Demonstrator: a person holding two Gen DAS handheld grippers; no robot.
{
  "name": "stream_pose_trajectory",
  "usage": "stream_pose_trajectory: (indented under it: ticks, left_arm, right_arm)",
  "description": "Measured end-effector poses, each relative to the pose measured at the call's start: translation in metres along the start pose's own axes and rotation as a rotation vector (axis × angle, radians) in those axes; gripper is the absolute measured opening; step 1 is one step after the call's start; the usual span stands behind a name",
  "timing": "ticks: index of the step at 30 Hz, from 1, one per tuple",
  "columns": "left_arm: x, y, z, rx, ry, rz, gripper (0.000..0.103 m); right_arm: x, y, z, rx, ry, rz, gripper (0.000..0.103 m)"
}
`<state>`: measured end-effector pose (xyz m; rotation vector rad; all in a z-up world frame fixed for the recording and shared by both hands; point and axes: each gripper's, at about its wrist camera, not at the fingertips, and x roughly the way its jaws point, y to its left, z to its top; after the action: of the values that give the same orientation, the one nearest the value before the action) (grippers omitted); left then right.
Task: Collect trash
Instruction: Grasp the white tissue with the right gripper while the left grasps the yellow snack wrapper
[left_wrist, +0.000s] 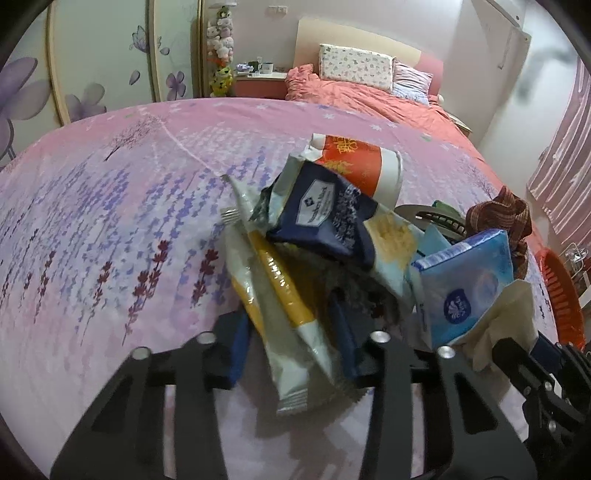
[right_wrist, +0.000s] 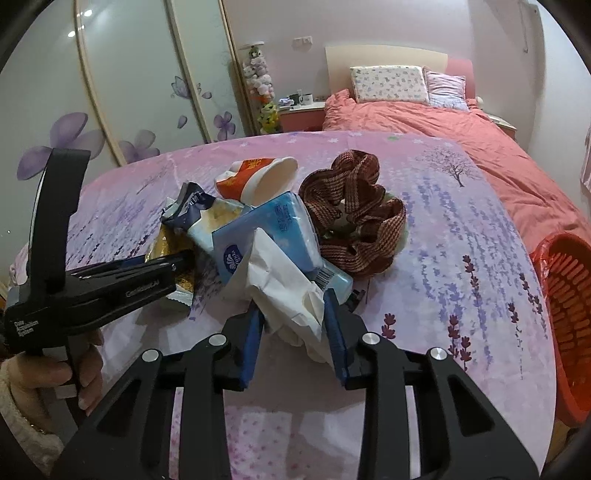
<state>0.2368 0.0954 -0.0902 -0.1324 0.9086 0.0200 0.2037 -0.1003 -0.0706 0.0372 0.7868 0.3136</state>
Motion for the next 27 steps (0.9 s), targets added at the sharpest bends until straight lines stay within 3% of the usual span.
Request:
stream_pose_trajectory:
  ticks: [3,7,17,27]
  left_arm:
    - [-0.003,0.005,0.001,-0.001,-0.009,-0.022,0.023]
    - [-0.016,0.014,0.001,0.017,-0.034,-0.02,0.018]
    - [-0.069,0.02,0.003,0.036,-0.125,-0.031,0.017]
    - [-0.12,-0.012,0.014,0.097,-0.215,-0.088,0.017]
  right_arm:
    - [-0.003,0.0,0.0,-0.002,-0.003,0.011,0.026]
    - [-0.016,-0.006,0.001,0.015,-0.023,0.03,0.022]
    - [-0.049,-0.018,0.003,0.051,-0.09,0.028,0.021]
    - [-0.091,-0.038,0.016,0.101,-0.218,0.013,0.021]
